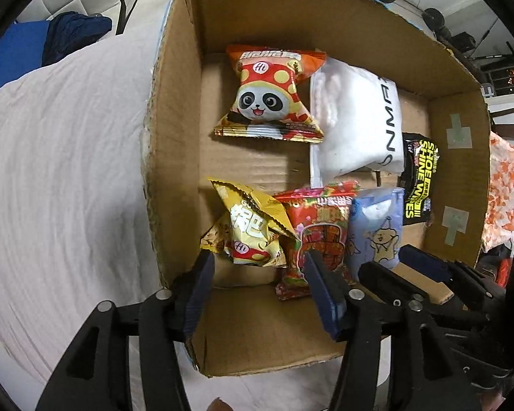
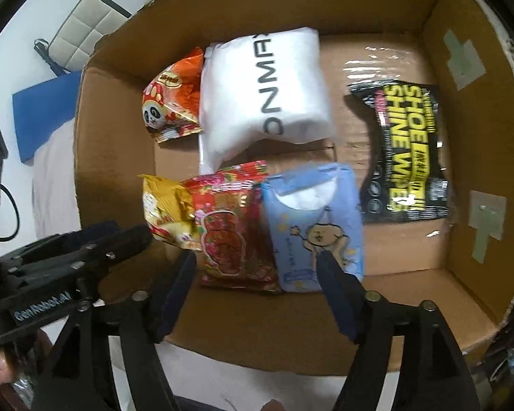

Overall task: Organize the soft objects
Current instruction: 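Open both tools to drop the yellow bag and red packet into the box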

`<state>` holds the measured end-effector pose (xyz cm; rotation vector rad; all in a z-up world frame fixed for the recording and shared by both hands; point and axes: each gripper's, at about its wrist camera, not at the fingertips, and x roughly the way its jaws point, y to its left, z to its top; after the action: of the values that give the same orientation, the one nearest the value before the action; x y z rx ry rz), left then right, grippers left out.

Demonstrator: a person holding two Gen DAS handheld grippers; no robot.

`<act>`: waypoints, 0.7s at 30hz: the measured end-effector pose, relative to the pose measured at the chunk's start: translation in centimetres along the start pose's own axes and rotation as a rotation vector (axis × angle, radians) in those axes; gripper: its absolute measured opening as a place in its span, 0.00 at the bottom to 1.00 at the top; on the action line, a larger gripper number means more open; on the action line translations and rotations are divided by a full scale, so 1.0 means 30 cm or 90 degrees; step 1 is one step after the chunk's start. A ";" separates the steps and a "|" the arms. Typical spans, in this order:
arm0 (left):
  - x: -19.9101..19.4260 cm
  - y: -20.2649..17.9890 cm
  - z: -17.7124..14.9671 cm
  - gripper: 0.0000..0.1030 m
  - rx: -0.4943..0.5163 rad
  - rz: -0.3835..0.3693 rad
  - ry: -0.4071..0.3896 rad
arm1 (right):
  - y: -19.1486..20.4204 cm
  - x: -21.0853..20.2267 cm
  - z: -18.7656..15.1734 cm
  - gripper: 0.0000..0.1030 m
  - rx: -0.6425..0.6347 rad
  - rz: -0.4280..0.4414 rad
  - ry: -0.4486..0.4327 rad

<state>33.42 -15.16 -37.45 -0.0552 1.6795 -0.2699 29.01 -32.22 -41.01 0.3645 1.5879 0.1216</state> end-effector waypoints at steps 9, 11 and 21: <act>-0.092 -0.034 -0.054 0.90 0.011 0.020 -0.060 | -0.054 -0.092 -0.070 0.92 -0.017 -0.095 -0.028; -0.116 -0.046 -0.073 0.94 0.017 0.034 -0.074 | -0.062 -0.119 -0.096 0.98 -0.017 -0.123 -0.044; -0.206 -0.055 -0.152 0.96 0.008 0.048 -0.138 | -0.100 -0.256 -0.159 0.99 -0.011 -0.163 -0.109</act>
<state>29.54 -14.91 -30.63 -0.0110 1.4612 -0.2088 23.92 -36.68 -34.32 0.1509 1.4495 -0.0915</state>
